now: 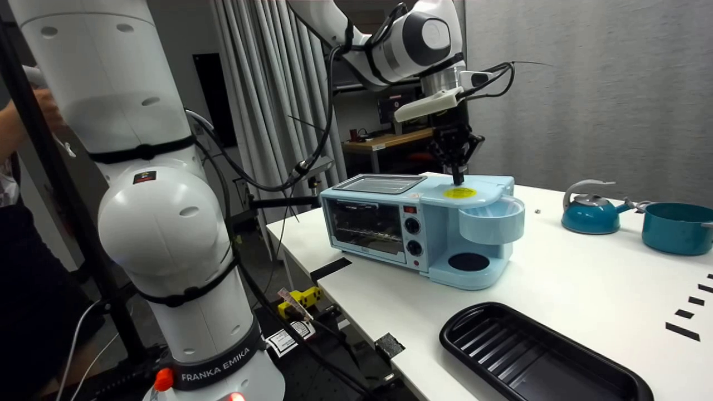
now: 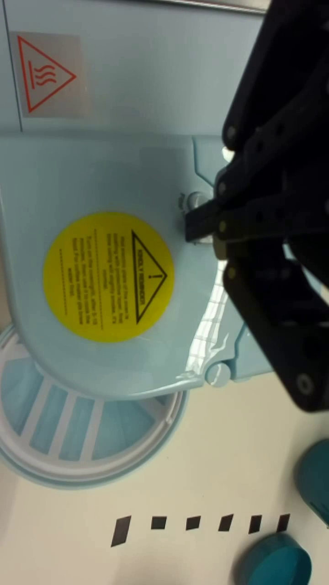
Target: Press the button on the right of the top of the oven
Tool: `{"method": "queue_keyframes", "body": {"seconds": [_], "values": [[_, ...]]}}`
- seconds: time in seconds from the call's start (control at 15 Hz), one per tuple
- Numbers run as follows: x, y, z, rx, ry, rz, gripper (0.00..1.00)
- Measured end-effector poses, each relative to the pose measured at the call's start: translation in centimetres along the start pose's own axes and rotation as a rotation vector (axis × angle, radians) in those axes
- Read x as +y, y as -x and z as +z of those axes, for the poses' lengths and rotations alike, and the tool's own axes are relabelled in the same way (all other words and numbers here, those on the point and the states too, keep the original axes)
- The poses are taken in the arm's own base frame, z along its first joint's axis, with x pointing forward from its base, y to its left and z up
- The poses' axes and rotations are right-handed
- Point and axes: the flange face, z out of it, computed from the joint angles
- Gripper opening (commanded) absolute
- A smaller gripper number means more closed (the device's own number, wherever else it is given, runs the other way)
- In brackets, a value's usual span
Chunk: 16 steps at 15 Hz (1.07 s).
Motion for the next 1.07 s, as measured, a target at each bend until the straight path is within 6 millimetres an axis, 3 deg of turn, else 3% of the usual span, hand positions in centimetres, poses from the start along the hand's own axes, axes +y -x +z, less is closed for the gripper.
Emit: {"method": "queue_keyframes", "body": {"seconds": [0.2, 0.27, 0.53, 0.73, 0.87, 1.07], "values": [[0.0, 0.2, -0.3, -0.006, 0.001, 0.0, 0.0], [0.0, 0.9, -1.2, -0.017, 0.004, 0.002, 0.0], [-0.3, 5.0, -7.4, -0.014, 0.027, 0.005, 0.0], [-0.4, 7.0, -10.9, 0.037, 0.043, 0.013, 0.0], [-0.3, 7.4, -12.3, 0.097, 0.055, 0.025, 0.0], [-0.1, 7.2, -12.6, 0.196, 0.077, 0.053, 0.0]]}}
